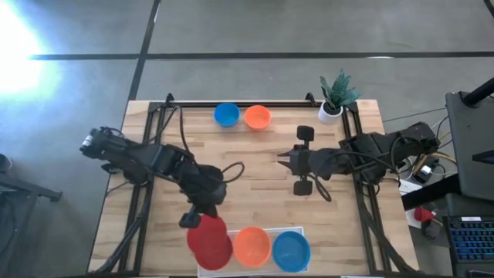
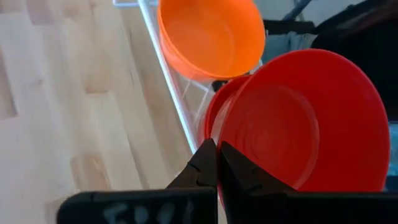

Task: Pick & Place Mini bowls
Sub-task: Stack the red bowl on top of the other red bowl on the shelf

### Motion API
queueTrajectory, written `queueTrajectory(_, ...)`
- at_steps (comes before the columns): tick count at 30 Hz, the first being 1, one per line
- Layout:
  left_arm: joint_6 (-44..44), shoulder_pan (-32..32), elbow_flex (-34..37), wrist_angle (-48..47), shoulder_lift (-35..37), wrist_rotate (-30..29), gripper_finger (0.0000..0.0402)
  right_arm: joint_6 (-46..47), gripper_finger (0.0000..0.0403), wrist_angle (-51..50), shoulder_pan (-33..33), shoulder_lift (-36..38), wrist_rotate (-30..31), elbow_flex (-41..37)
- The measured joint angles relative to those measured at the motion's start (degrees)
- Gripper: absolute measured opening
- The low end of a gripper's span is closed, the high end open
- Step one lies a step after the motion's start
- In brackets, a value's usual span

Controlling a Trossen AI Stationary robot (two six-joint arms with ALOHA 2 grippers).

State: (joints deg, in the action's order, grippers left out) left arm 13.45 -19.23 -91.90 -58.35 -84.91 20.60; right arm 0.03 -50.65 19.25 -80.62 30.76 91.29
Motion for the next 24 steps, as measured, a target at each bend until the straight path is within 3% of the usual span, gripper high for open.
queueTrajectory(7, 0.44, -0.60, 0.20, 0.25, -3.48, 0.13, 0.0000, 0.02, 0.0068, 0.00, 0.02, 0.00, -5.65, 0.00)
queueTrajectory(24, -0.73, -1.35, 0.22, 0.38, -5.18, 1.20, 0.0000, -1.70, 0.0068, -0.02, 0.00, 0.00, -5.77, 0.00)
